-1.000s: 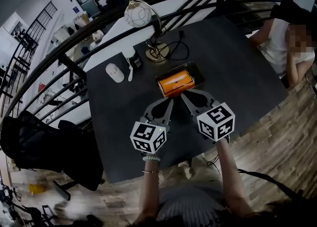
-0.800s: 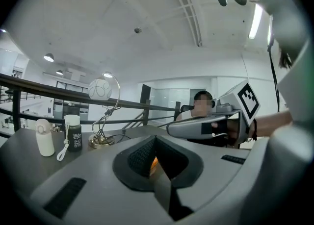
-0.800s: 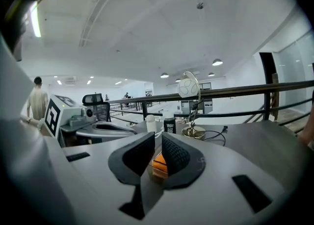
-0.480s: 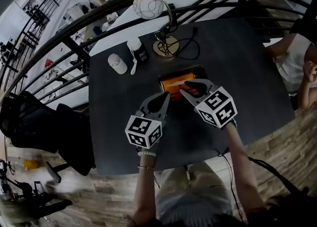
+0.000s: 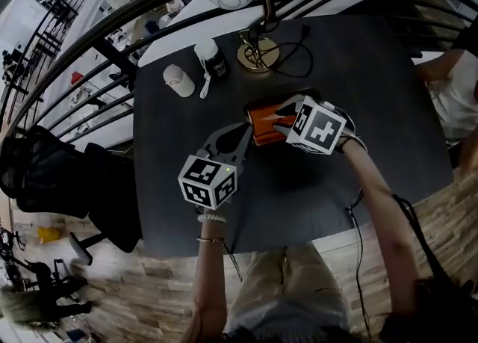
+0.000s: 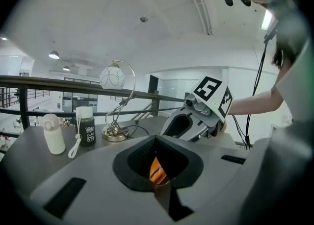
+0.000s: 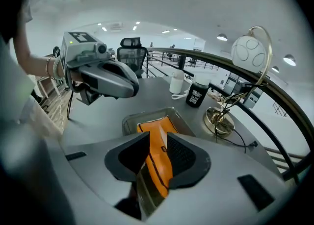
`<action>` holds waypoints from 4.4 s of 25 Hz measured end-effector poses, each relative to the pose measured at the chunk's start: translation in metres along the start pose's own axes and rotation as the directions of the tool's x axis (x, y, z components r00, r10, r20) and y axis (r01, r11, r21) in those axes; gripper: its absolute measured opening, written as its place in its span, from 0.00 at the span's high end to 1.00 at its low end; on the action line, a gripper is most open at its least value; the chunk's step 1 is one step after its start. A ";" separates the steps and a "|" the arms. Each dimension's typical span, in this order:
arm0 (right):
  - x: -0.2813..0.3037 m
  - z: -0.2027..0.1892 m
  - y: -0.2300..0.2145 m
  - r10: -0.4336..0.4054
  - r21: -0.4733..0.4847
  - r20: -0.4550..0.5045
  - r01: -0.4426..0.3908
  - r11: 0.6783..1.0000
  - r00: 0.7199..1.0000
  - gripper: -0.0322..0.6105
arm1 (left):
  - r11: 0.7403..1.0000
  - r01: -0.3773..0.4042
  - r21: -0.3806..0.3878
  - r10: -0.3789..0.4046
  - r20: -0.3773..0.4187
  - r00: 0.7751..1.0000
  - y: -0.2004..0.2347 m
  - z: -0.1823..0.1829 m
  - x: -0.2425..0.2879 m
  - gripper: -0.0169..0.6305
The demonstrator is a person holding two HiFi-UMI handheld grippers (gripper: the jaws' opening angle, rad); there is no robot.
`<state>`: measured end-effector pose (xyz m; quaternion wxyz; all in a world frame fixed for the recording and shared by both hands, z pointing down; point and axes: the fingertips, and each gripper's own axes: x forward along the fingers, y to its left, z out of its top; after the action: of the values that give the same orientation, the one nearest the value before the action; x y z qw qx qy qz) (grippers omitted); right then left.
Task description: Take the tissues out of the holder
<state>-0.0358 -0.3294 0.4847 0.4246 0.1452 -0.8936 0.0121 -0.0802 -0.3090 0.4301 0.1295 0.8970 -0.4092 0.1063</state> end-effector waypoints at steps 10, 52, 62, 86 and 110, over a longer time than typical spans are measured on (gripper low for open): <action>0.032 -0.015 -0.003 0.079 -0.071 -0.154 -0.091 0.993 0.985 0.80 | 0.999 -0.006 -0.032 0.005 -0.034 0.999 0.013 -0.013 0.006 0.96; -0.093 0.056 -0.010 -0.124 -0.011 0.201 0.129 0.992 0.972 0.92 | 0.998 0.037 0.051 -0.042 0.093 0.995 -0.009 0.044 -0.036 0.96; -0.137 0.060 0.024 -0.142 0.049 0.326 0.134 0.990 0.934 0.92 | 0.996 0.034 0.079 -0.043 0.109 0.993 -0.030 0.045 -0.061 0.96; -0.129 -0.038 0.109 -0.032 0.120 0.300 -0.004 0.993 0.953 0.92 | 0.999 -0.045 -0.018 0.046 0.056 0.997 -0.112 -0.025 -0.098 0.96; -0.052 -0.064 0.143 0.098 0.115 0.176 -0.120 0.986 0.979 0.92 | 0.996 -0.010 -0.084 0.008 -0.028 1.000 -0.113 -0.072 -0.086 0.96</action>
<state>0.0051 -0.1702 0.5001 0.3356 0.1227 -0.9307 0.0788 -0.0556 -0.1543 0.4568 0.1722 0.8873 -0.4154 0.1020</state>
